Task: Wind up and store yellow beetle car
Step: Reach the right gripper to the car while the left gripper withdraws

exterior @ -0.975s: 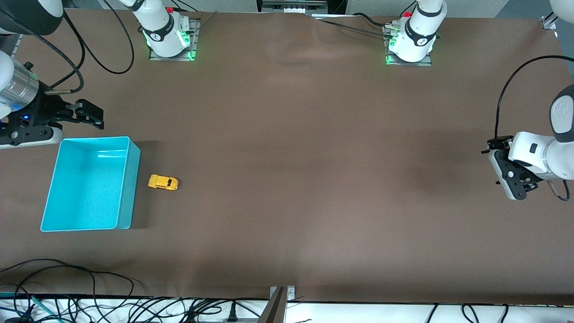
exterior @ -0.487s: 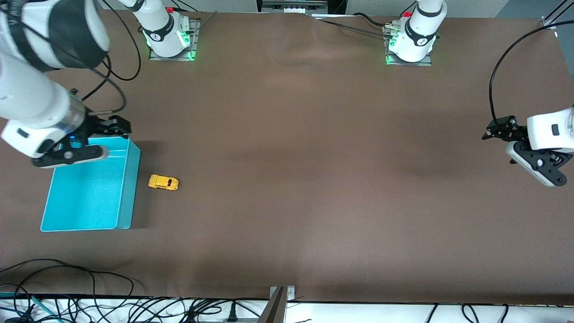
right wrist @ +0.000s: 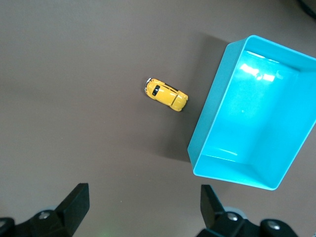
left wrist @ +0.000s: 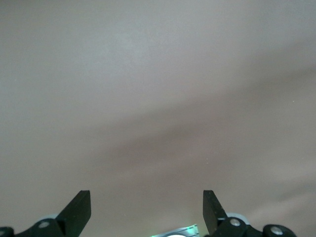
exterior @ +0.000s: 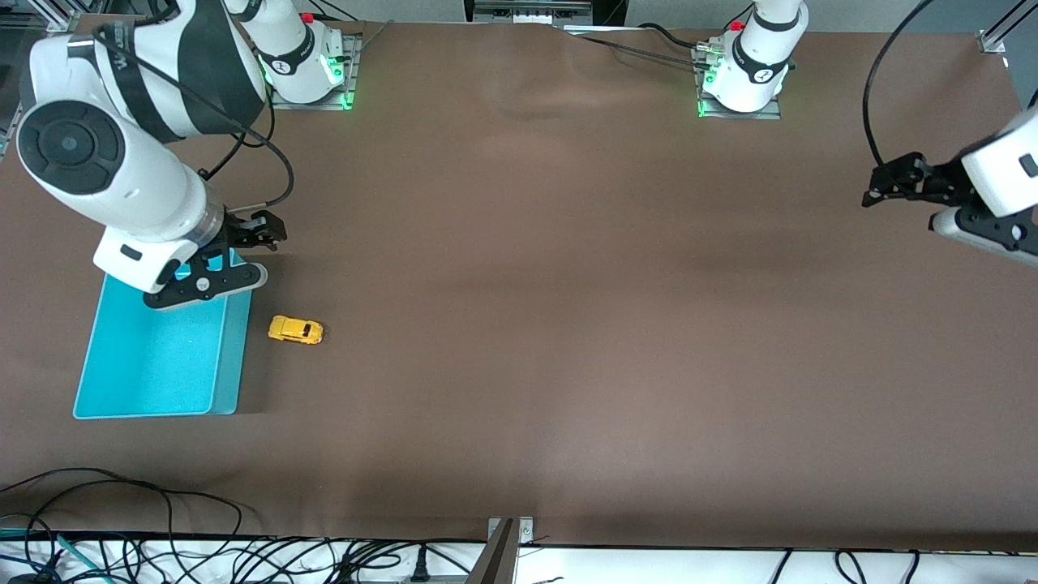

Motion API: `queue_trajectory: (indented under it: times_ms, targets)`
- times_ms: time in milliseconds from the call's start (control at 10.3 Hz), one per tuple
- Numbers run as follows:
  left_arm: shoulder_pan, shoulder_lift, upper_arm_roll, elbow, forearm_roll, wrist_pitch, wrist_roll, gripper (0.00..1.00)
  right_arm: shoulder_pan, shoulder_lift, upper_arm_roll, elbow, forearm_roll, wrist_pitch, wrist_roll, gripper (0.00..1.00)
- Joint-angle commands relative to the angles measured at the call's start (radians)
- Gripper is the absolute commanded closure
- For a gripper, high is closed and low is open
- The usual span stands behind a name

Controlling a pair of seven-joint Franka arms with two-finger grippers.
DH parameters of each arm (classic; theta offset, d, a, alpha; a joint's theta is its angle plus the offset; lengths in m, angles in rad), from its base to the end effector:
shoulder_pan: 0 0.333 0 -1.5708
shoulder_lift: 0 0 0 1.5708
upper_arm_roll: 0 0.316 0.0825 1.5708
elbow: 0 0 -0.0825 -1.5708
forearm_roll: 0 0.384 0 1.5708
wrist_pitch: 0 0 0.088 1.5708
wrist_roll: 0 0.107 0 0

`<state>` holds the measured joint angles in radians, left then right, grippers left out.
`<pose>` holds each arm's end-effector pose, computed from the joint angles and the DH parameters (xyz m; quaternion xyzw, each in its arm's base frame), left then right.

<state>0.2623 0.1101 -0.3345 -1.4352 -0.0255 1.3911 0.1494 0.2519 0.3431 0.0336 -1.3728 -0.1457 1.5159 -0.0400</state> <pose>0.5664 -0.0328 0.6144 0.9905 -0.1120 -0.0727 0.0336 0.6205 0.1619 0.5077 0.9792 0.1637 -0.0906 0.0787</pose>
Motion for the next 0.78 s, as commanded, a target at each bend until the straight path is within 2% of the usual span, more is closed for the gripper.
queue_trajectory:
  times_ms: [0,97,292,487,682]
  targets:
    - [-0.18,-0.137,0.191,-0.109,-0.033,0.028,-0.085,0.0,-0.009,0.019,0.0,-0.035,-0.006,0.054,-0.026,0.0]
    - [-0.211,-0.157,0.243,-0.135,-0.071,0.051,-0.086,0.0,-0.014,0.019,-0.001,-0.079,0.008,0.132,-0.081,0.0]
    - [-0.244,-0.225,0.284,-0.233,-0.053,0.15,-0.088,0.0,-0.016,0.016,-0.001,-0.156,0.014,0.255,-0.112,0.0]
    - [-0.305,-0.225,0.322,-0.223,0.028,0.138,-0.099,0.0,-0.016,0.008,-0.001,-0.288,0.014,0.439,-0.158,0.0]
    - [-0.295,-0.224,0.325,-0.205,-0.035,0.105,-0.103,0.0,-0.017,0.007,-0.006,-0.353,0.014,0.533,-0.226,0.0]
